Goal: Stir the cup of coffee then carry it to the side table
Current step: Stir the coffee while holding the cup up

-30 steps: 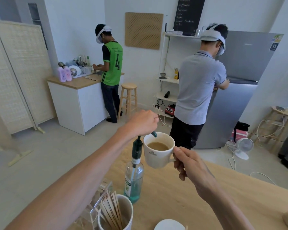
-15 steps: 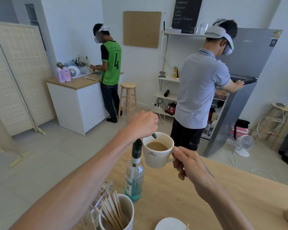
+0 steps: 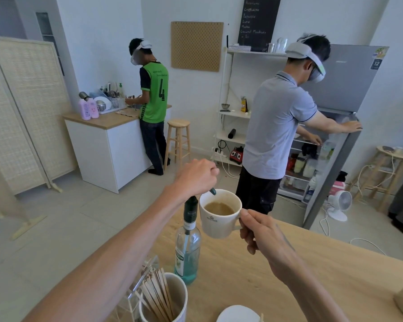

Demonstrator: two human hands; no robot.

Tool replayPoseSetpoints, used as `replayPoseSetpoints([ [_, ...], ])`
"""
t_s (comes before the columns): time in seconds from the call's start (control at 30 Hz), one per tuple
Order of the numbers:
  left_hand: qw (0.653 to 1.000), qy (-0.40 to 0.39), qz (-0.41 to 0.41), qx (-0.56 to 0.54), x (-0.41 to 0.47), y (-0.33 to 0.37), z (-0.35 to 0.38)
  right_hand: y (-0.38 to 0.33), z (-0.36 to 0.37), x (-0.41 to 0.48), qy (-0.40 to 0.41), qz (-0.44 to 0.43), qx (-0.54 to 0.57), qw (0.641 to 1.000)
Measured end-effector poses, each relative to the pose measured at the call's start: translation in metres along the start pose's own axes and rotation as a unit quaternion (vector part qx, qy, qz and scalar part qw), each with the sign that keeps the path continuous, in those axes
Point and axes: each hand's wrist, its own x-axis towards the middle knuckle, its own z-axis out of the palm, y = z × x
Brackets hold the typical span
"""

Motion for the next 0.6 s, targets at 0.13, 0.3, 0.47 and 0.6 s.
replayPoseSetpoints([
  [0.13,0.999,0.031,0.012,-0.027,0.003,0.004,-0.005,0.004,-0.002,-0.005,0.003,-0.004,-0.003,1.000],
  [0.3,0.993,0.085,0.050,-0.065,-0.002,0.003,-0.005,0.009,-0.006,-0.013,0.009,-0.008,-0.002,1.000],
  [0.47,0.973,0.182,0.089,-0.106,-0.011,0.003,-0.002,0.013,-0.011,-0.017,0.011,-0.009,-0.007,1.000],
  [0.6,0.955,0.242,0.123,-0.118,-0.024,-0.001,0.000,0.015,-0.014,-0.019,0.012,-0.009,-0.004,1.000],
])
